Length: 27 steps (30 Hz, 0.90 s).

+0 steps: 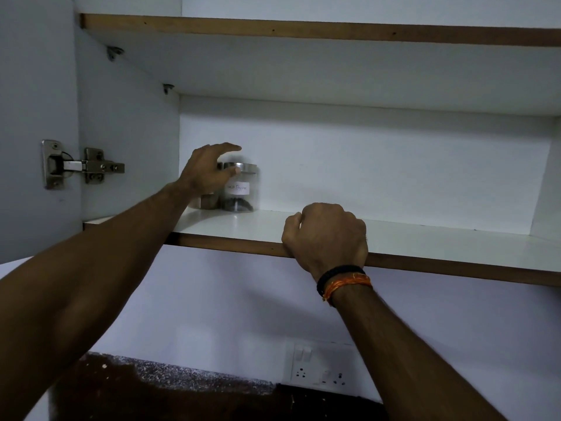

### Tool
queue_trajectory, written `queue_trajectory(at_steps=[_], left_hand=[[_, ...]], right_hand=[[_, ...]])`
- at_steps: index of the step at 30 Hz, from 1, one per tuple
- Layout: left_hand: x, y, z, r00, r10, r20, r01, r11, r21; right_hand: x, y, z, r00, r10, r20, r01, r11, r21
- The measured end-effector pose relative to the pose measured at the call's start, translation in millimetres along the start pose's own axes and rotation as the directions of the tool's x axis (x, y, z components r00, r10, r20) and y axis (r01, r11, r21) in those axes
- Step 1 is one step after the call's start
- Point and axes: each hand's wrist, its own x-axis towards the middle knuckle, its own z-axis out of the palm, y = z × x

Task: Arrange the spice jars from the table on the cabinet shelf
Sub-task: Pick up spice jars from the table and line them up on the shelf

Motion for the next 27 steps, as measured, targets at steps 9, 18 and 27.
queue_trajectory(at_steps=[9,18,27], left_hand=[[-38,32,-23,0.996,-0.014,0.093,0.016,1.000,-0.011],[-116,71,-64,0.955,0.133,0.266,-0.147,0.988,0.034],[-199,102,-88,0.981,0.142,0.133,-0.146,0.989,0.016]], right_hand=[[1,1,-3,0.999,0.016,0.035,-0.017,1.000,0.014],[-13,6,-15,0.982,-0.149,0.113,0.146,0.989,0.037],[-76,-17,-24,0.984,-0.162,0.070,0.154,0.982,0.110]])
